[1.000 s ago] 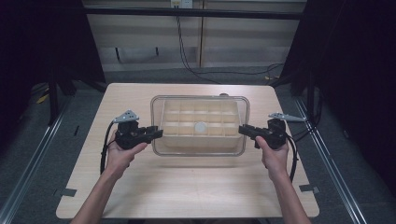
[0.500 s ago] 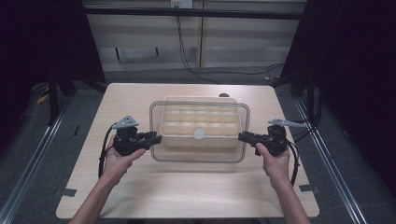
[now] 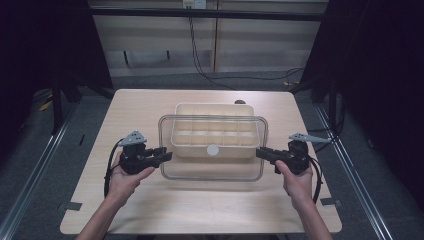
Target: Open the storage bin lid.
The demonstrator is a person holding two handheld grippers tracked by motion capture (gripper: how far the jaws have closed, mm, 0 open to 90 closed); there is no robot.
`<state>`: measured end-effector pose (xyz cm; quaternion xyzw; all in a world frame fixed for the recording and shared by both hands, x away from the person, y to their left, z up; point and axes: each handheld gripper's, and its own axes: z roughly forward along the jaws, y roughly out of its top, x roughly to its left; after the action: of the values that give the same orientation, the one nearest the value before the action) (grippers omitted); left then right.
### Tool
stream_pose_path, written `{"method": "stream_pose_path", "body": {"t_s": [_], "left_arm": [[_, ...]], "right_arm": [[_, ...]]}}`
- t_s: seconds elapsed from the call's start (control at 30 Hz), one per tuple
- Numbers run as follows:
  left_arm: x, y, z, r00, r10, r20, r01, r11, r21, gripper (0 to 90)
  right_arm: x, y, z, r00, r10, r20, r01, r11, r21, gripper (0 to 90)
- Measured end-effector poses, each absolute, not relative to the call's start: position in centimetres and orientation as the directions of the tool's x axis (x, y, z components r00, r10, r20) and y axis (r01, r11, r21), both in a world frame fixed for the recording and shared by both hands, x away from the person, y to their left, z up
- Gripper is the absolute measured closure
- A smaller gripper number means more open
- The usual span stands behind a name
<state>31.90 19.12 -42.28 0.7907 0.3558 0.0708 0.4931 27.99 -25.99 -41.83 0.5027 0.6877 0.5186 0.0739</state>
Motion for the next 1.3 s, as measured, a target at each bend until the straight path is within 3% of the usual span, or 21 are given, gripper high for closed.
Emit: {"method": "stream_pose_path", "body": {"t_s": [1.3], "left_arm": [[27.3, 19.3, -43.2, 0.747, 0.614, -0.256, 0.528, -0.312, 0.790, 65.9]], "right_arm": [[22.9, -26.1, -43.5, -0.480, 0.749, 0.457, 0.677, -0.015, 0.735, 71.8]]}}
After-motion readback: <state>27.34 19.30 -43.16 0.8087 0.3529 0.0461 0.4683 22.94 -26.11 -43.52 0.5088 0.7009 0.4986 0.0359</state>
